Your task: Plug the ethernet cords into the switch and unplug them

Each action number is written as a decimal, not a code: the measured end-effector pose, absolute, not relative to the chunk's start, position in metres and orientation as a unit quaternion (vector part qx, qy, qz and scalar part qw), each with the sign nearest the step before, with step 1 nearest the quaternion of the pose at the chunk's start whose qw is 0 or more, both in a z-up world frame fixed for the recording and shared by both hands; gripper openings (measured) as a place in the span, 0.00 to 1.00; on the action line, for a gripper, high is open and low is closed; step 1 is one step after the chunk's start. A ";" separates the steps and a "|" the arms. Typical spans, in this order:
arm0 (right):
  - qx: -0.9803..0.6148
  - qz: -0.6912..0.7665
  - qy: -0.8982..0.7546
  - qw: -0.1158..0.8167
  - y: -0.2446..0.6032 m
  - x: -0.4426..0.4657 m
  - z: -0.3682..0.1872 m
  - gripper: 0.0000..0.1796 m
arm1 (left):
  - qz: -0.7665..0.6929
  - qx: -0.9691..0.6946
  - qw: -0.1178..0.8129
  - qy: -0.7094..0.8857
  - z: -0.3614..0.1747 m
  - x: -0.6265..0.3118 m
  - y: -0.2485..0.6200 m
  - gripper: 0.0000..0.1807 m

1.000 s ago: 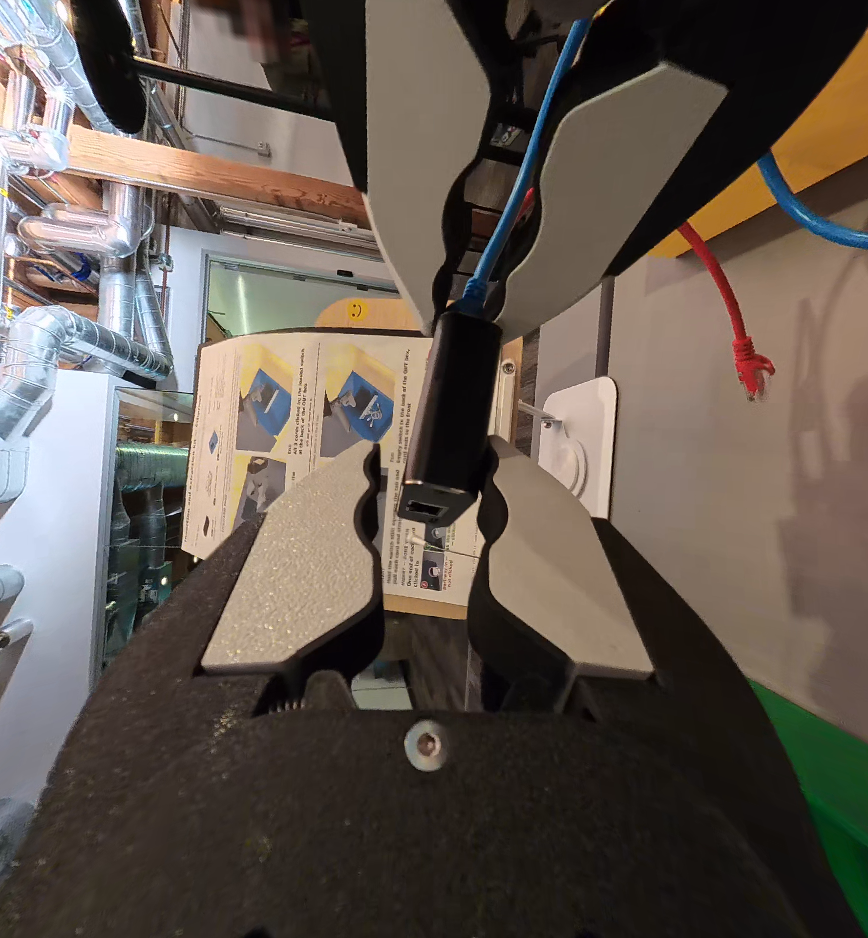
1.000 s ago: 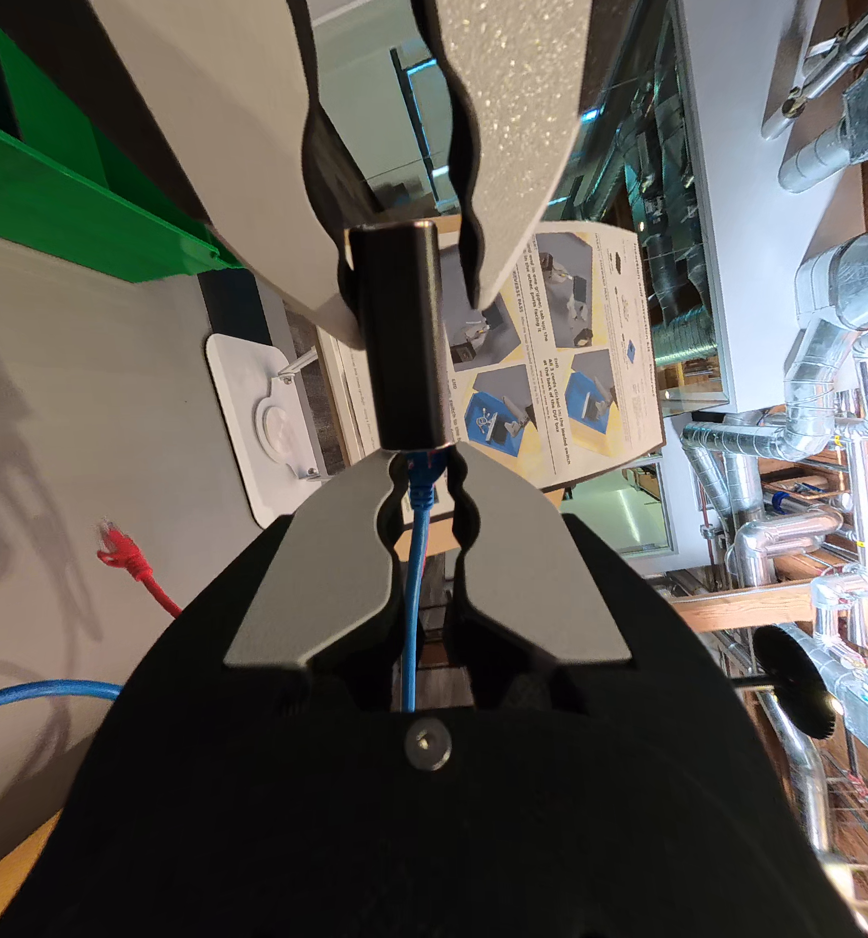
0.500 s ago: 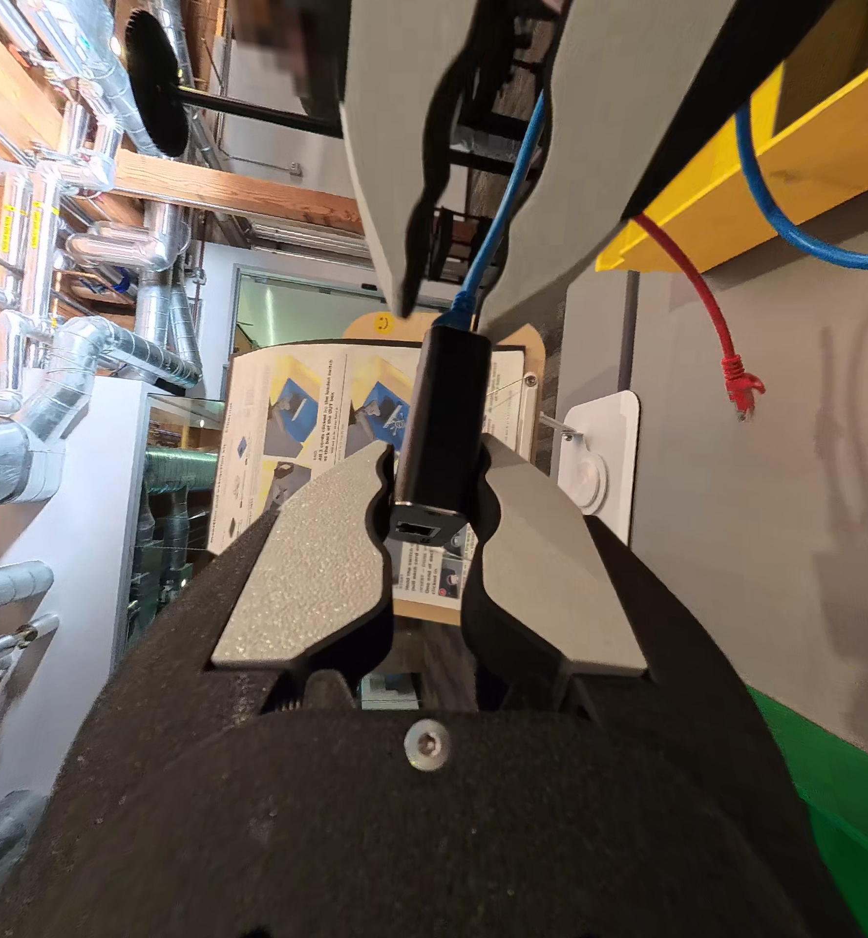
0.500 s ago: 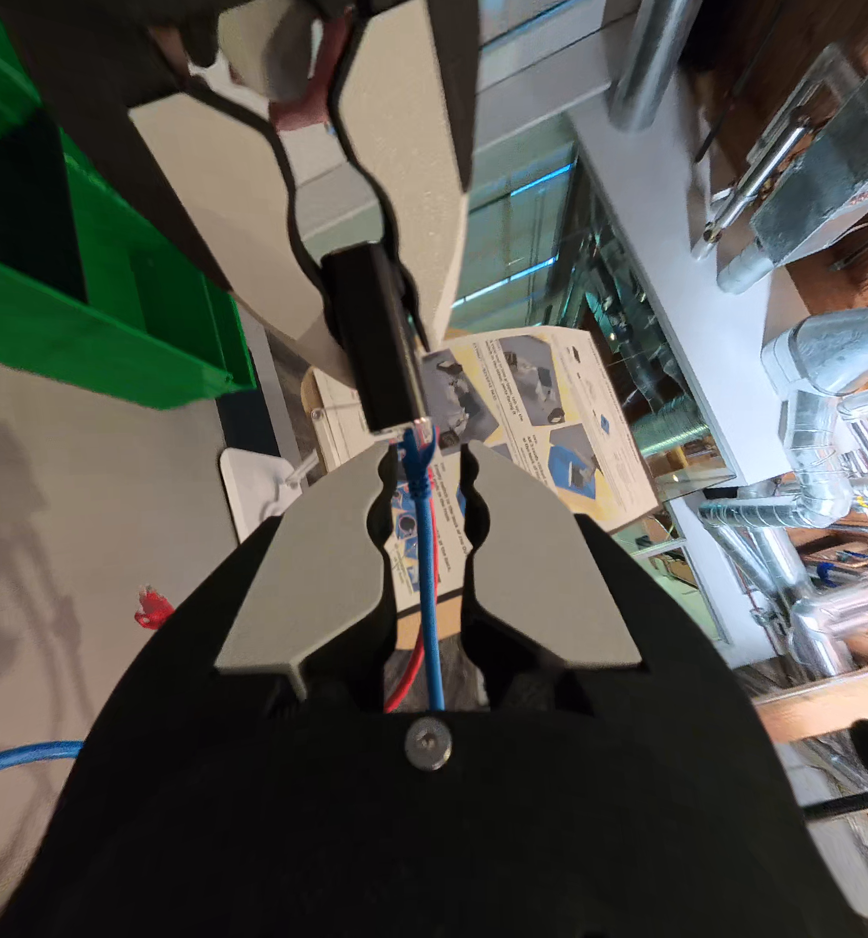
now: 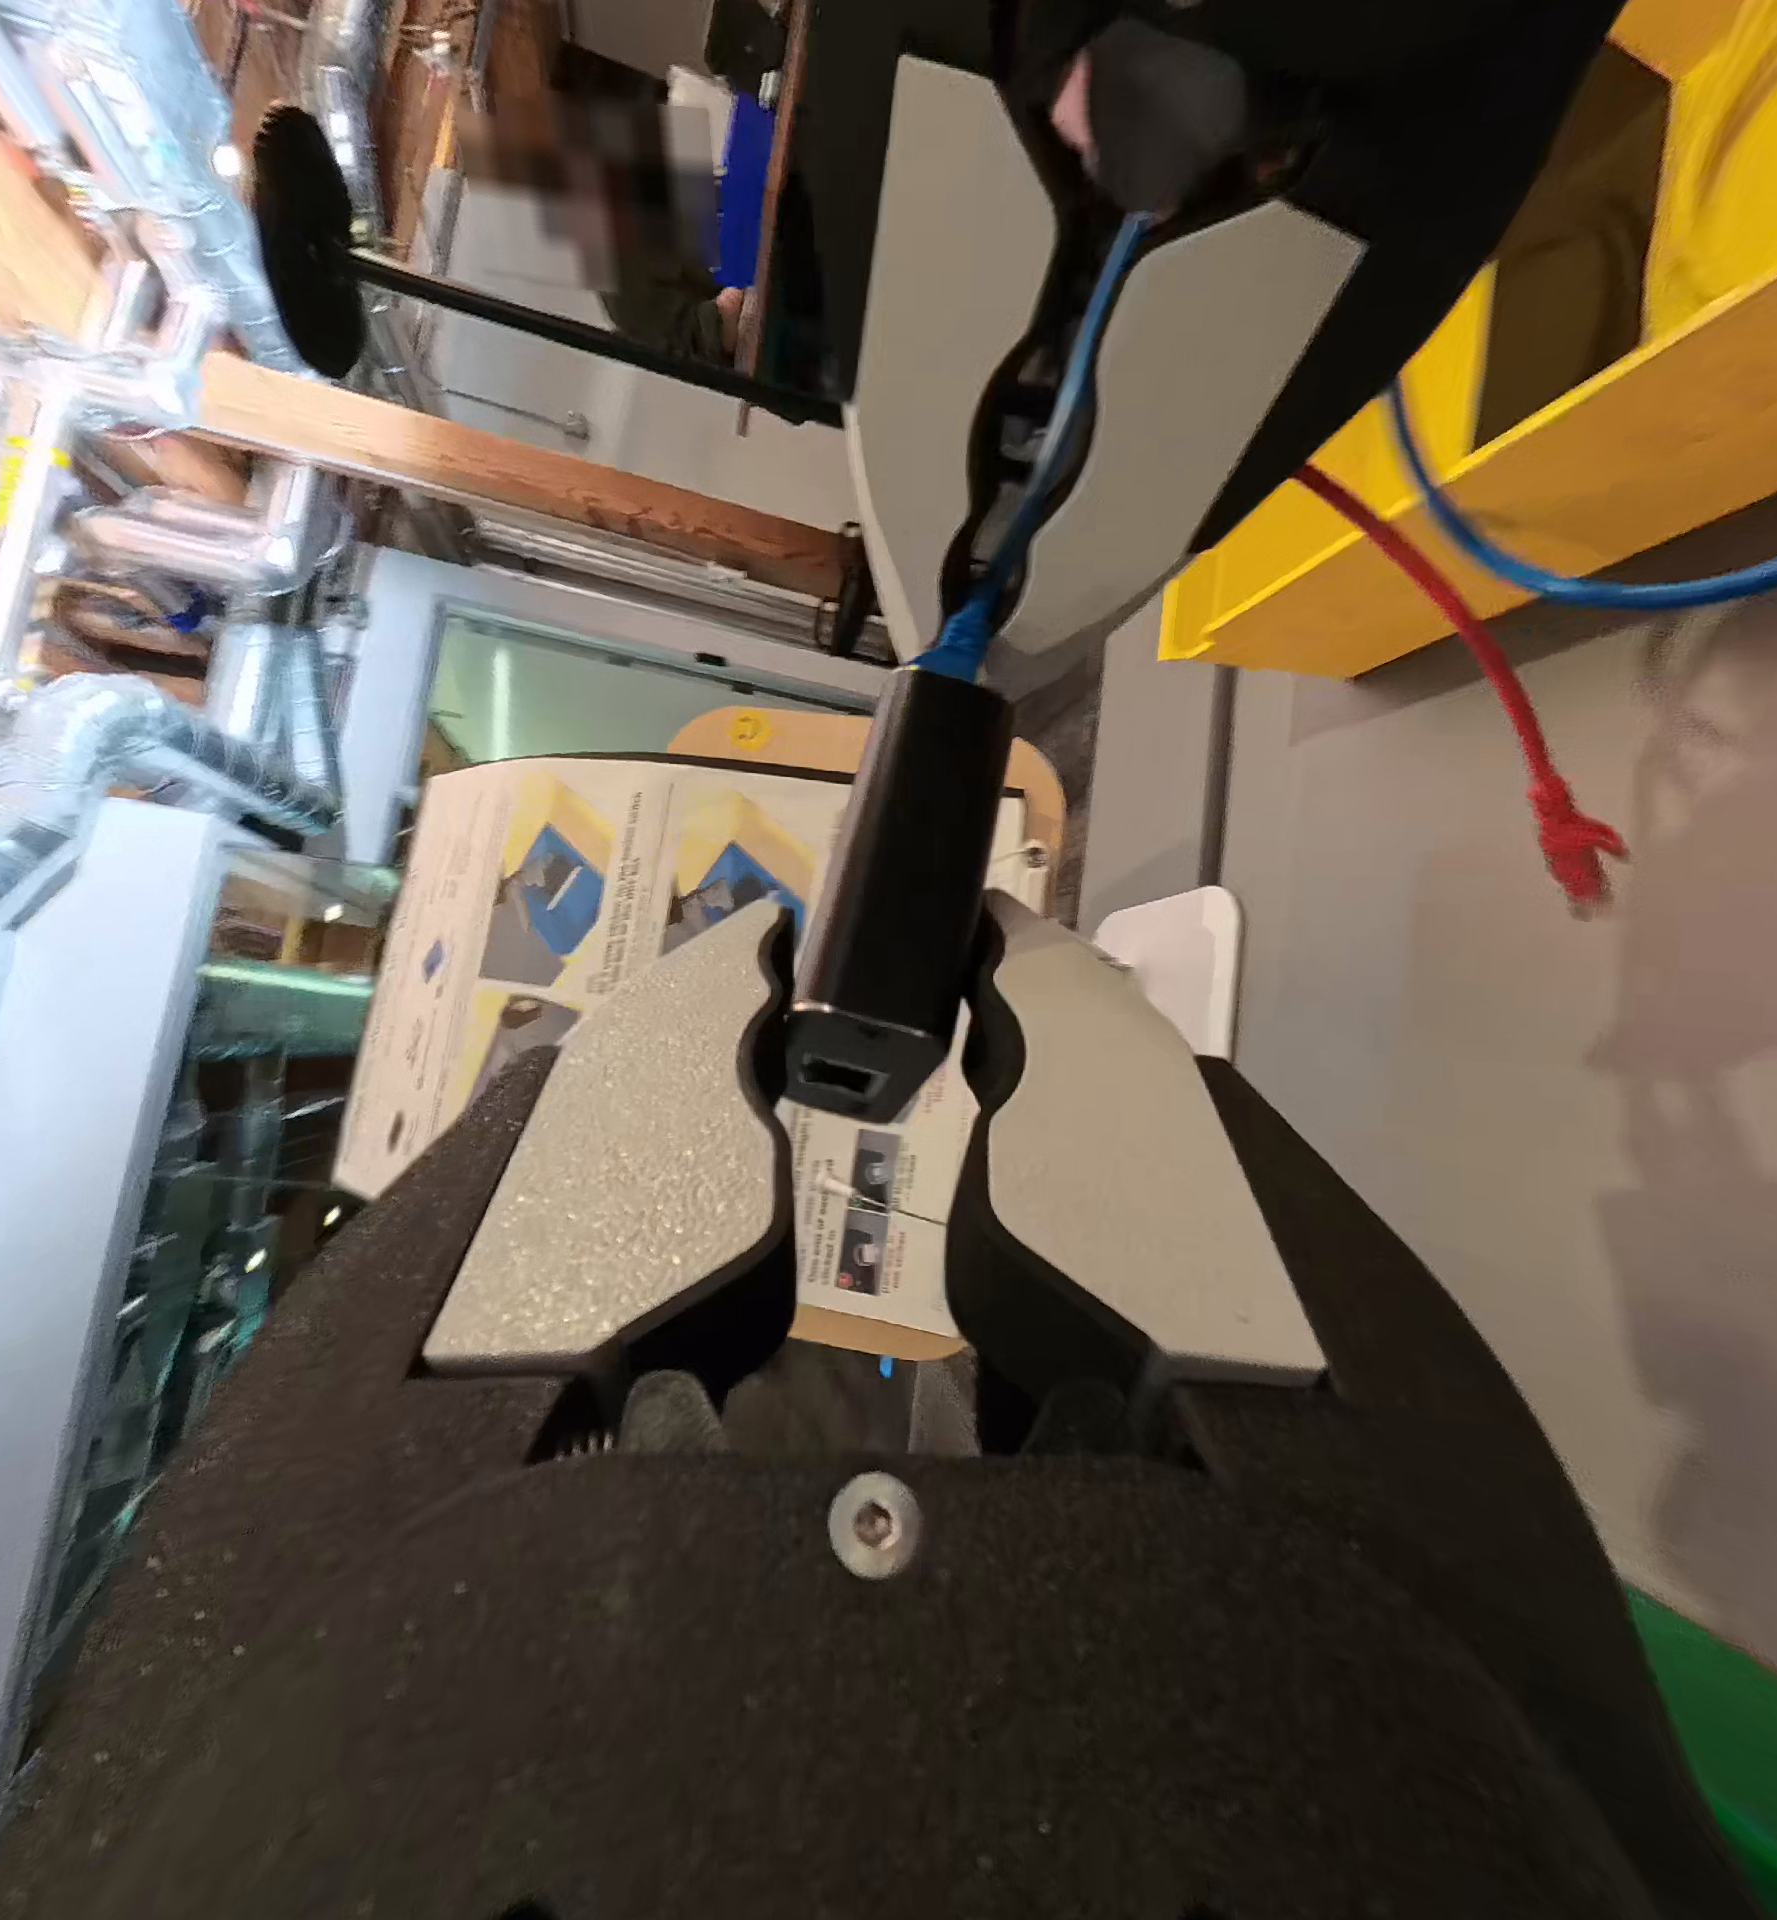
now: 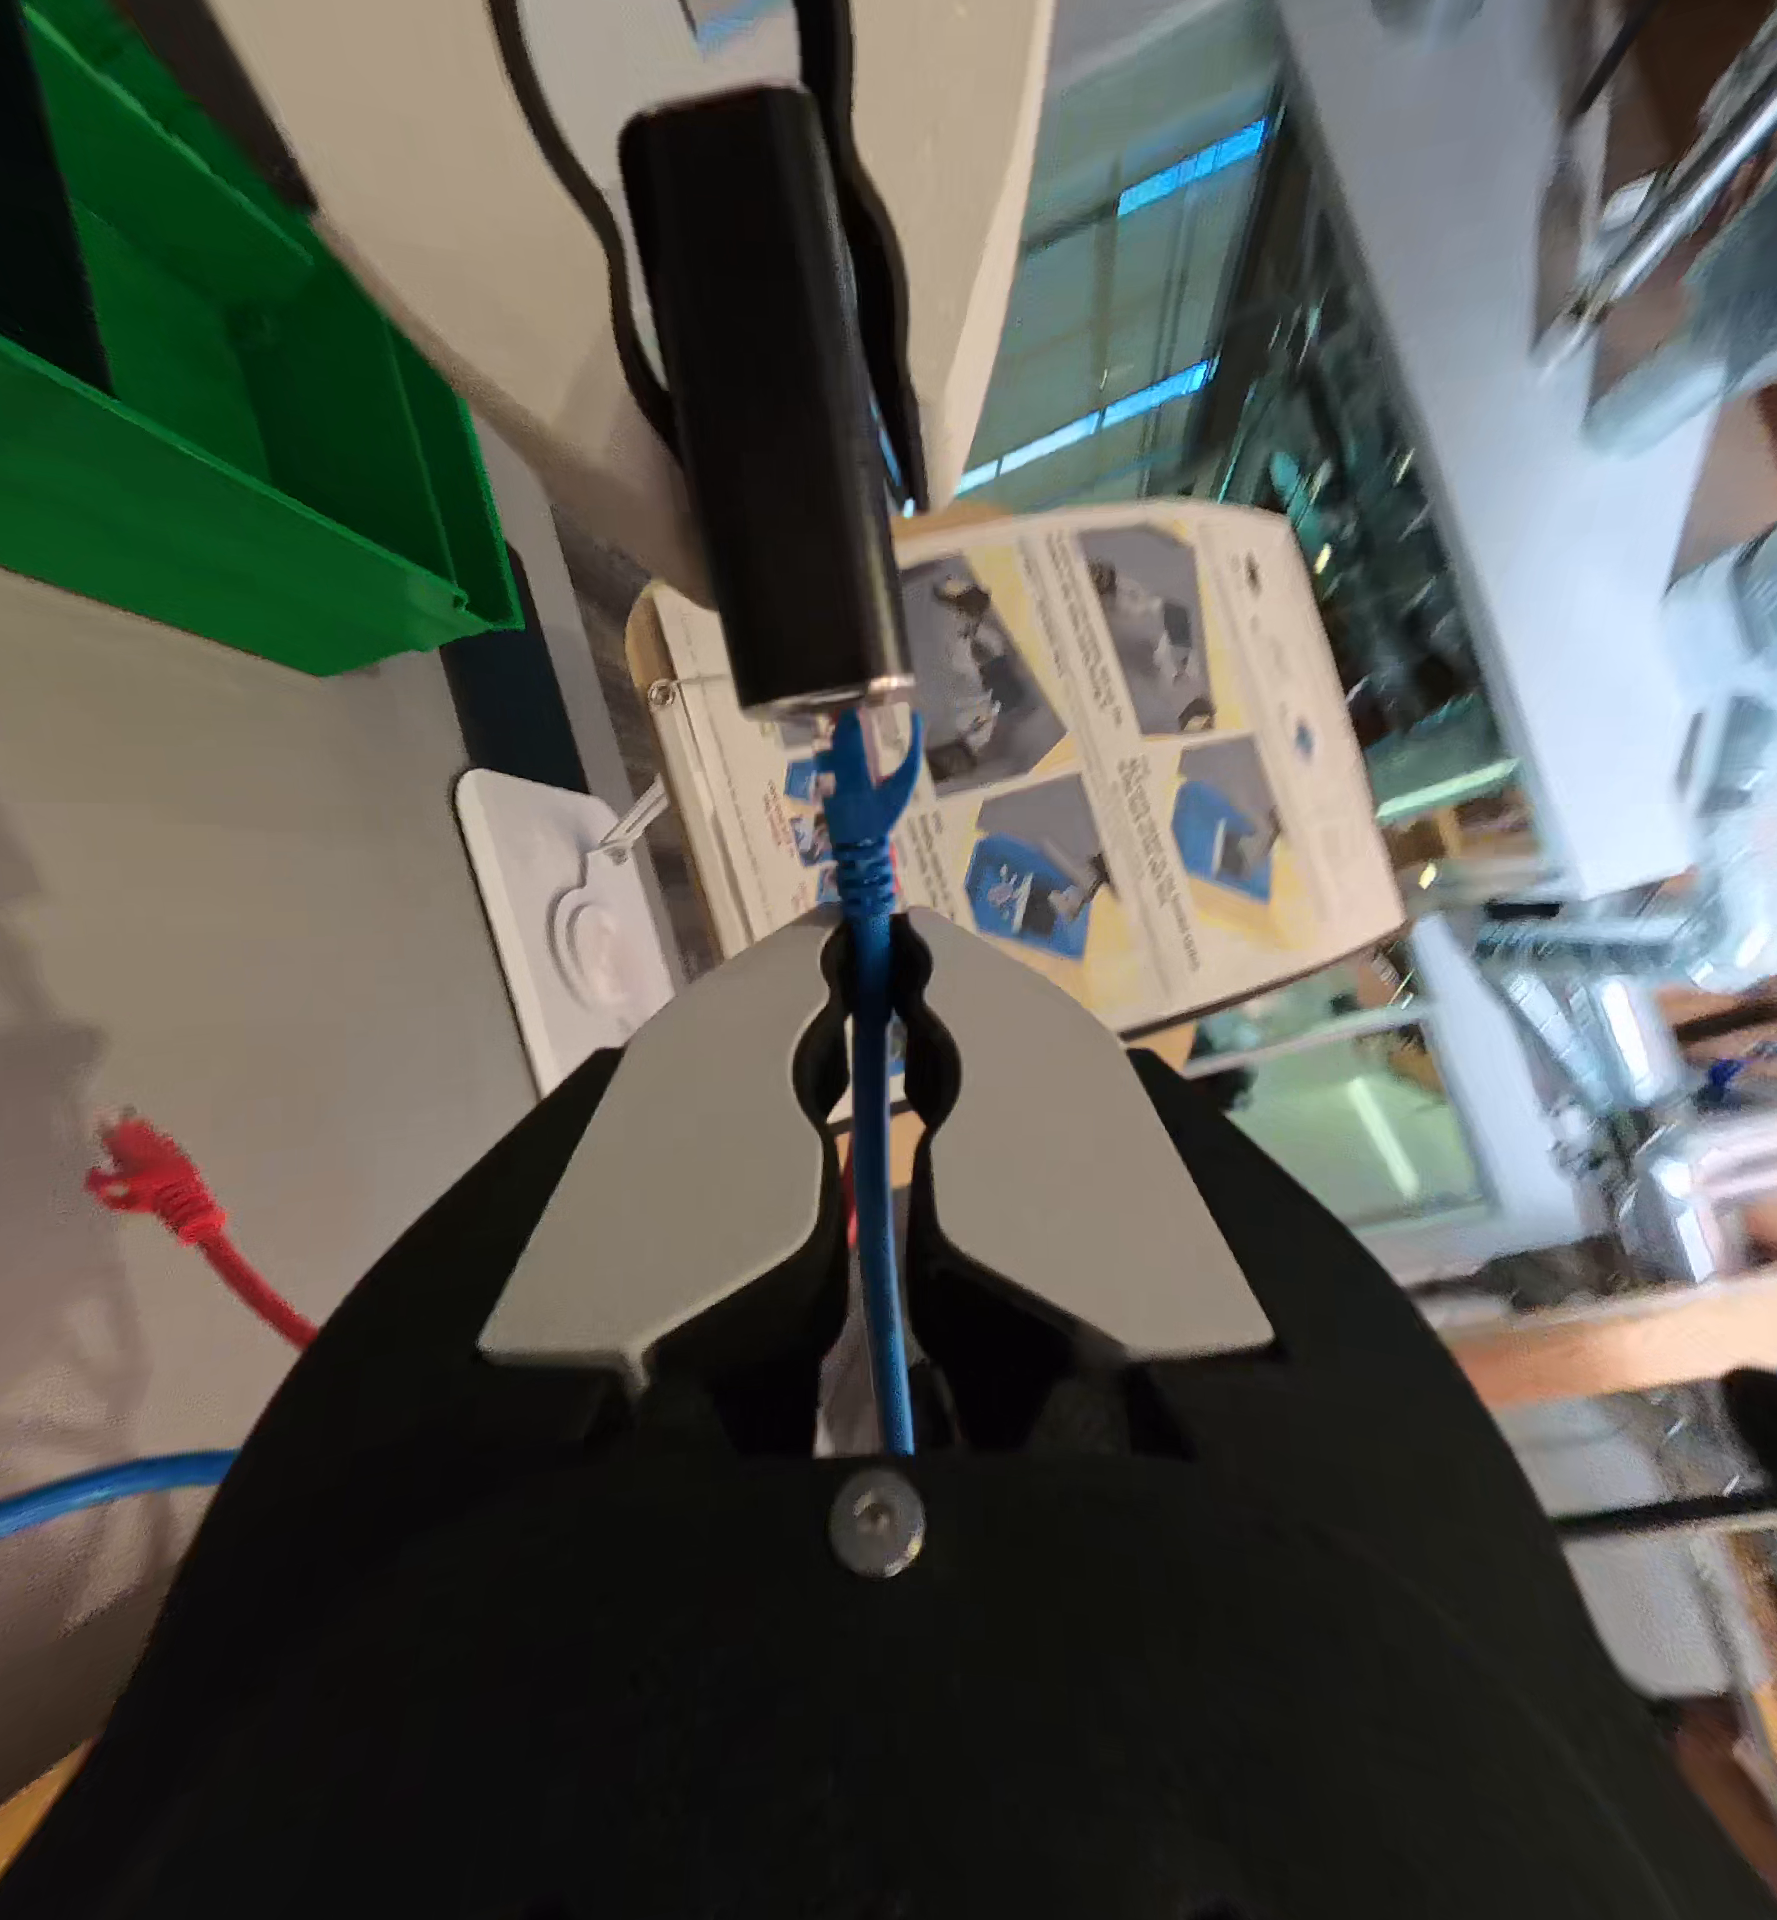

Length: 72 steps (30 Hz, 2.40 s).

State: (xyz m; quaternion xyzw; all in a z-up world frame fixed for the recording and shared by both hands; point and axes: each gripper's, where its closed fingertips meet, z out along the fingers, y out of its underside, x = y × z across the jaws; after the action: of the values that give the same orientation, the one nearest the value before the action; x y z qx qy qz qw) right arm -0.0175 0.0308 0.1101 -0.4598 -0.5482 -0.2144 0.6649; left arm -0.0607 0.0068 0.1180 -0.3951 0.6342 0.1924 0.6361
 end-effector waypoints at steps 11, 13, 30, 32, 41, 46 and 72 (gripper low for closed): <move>-0.541 -0.272 -0.499 0.619 0.048 -0.008 0.103 0.03 | 0.295 -0.395 0.630 0.600 0.115 -0.055 0.030 0.21; -0.542 -0.257 -0.503 0.622 0.046 -0.011 0.103 0.03 | 0.290 -0.392 0.634 0.601 0.115 -0.051 0.027 0.20; -0.584 -0.206 -0.489 0.614 0.031 -0.015 0.106 0.07 | 0.329 -0.403 0.629 0.577 0.111 -0.057 0.055 0.15; -0.580 -0.153 -0.492 0.631 0.017 -0.020 0.115 0.08 | 0.333 -0.393 0.641 0.569 0.115 -0.060 0.057 0.15; -0.412 -0.029 -0.519 0.748 -0.069 0.005 0.185 0.09 | 0.275 -0.371 0.697 0.548 0.135 -0.076 0.050 0.15; -0.408 -0.017 -0.459 0.789 -0.053 0.049 0.200 0.08 | 0.213 -0.334 0.733 0.553 0.149 -0.072 0.024 0.15; -0.319 -0.100 -0.639 0.693 -0.037 -0.043 0.118 0.14 | 0.130 -0.309 0.677 0.655 0.110 -0.027 -0.007 0.18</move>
State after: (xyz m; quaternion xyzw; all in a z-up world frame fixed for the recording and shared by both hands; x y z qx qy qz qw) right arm -0.0427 -0.0375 0.1182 -0.3193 -0.6387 -0.1000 0.6929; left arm -0.0267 -0.0071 0.1096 -0.3091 0.6551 0.1304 0.6770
